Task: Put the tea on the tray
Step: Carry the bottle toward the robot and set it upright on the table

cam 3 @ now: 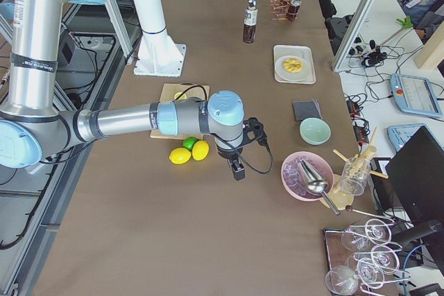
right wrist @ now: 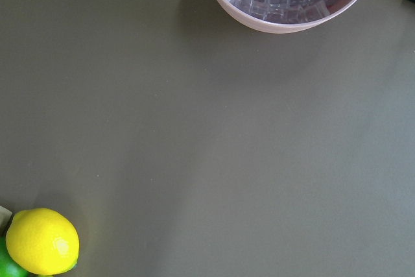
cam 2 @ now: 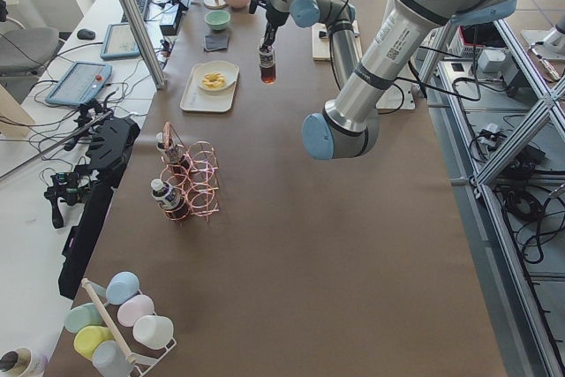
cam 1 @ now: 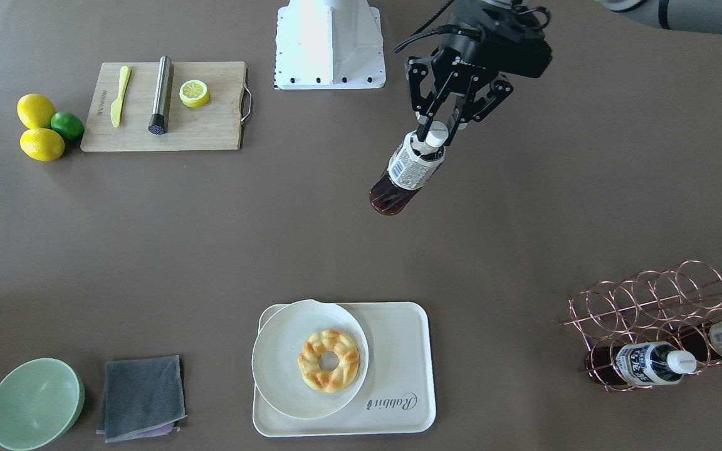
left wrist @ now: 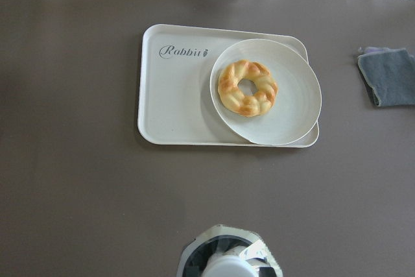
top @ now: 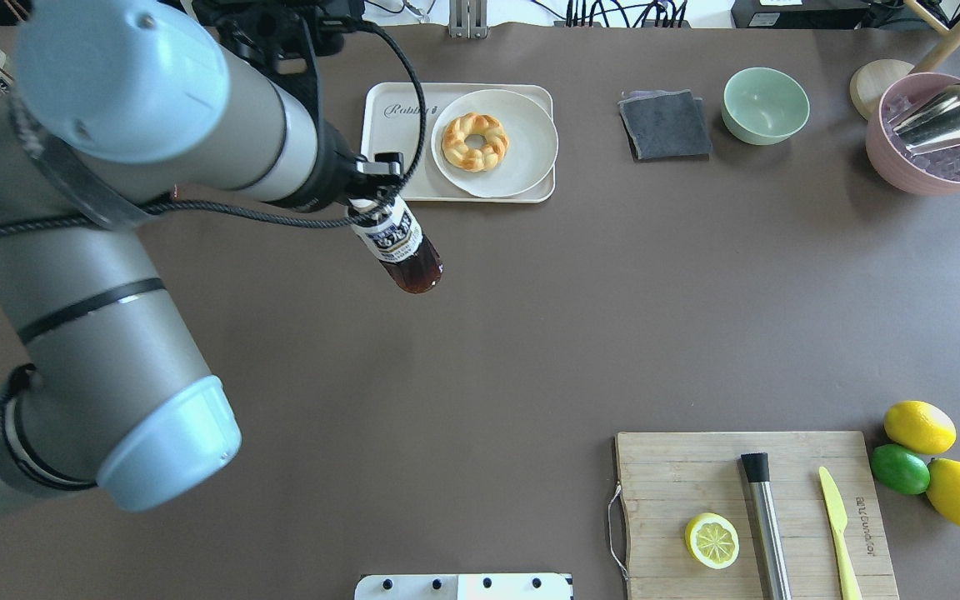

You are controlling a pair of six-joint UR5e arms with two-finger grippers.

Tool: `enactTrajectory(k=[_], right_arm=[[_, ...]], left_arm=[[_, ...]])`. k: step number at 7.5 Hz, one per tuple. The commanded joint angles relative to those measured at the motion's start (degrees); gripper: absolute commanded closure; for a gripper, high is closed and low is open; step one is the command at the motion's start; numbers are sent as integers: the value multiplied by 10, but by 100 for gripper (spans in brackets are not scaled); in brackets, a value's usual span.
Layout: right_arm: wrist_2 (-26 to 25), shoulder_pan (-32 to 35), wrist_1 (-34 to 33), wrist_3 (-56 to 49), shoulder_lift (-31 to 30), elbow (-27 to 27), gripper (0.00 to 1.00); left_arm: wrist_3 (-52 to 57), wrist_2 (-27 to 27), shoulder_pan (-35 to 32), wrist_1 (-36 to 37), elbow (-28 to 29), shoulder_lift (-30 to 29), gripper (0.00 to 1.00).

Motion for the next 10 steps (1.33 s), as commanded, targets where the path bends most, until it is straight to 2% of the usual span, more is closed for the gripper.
enactTrajectory(k=[1,4,6,10], right_arm=[[0,-2,0,-4,-1,-11,0],[1,-2,0,-4,-6,-15,0],[1,-2,0,-5,-8,-15,0],[2,-2,-1,-4,-14,-16,0]], left_arm=[[-19,112,99,12,61,-47,100],[-45,114,123,44,64,-60,100],[-73,149,149,47,72,-61,100],[-91,179,169,48,72,-58,100]])
